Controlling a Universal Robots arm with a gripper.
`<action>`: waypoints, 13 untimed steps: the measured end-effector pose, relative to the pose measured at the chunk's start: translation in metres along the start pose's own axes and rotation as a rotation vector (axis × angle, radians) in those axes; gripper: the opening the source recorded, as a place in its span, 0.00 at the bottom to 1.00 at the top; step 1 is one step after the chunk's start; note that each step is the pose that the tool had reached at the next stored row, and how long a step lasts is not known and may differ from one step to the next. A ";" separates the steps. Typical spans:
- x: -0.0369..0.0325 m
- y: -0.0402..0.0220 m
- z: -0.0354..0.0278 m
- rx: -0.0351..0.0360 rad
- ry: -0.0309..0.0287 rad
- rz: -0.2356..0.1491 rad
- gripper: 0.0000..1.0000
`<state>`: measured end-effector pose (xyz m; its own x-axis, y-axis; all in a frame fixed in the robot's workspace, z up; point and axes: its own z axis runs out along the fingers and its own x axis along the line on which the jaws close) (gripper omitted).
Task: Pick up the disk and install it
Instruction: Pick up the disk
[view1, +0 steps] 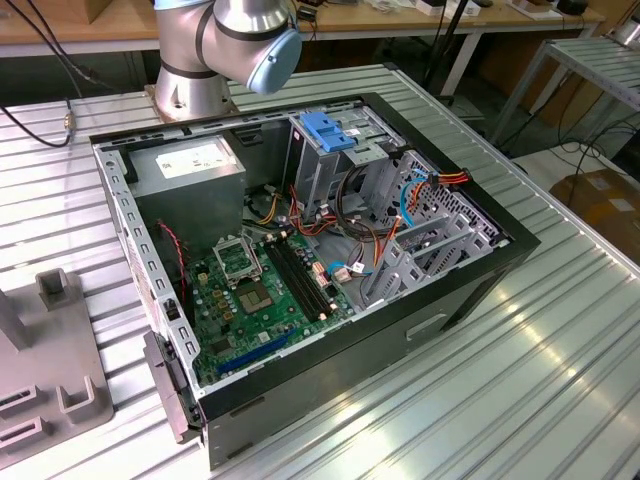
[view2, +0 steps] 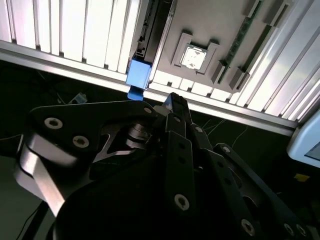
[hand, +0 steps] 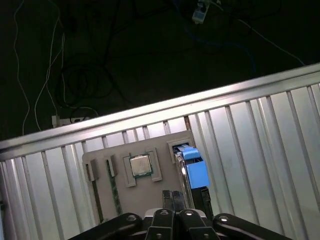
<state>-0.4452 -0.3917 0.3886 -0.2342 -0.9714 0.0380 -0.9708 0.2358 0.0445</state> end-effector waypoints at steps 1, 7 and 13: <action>0.0000 0.0000 0.0000 0.0001 0.0002 -0.003 0.10; 0.0000 0.0000 0.0000 0.0003 0.0005 -0.009 0.10; 0.0000 0.0000 0.0000 0.0003 0.0005 -0.009 0.10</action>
<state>-0.4452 -0.3918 0.3887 -0.2259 -0.9734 0.0381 -0.9728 0.2275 0.0445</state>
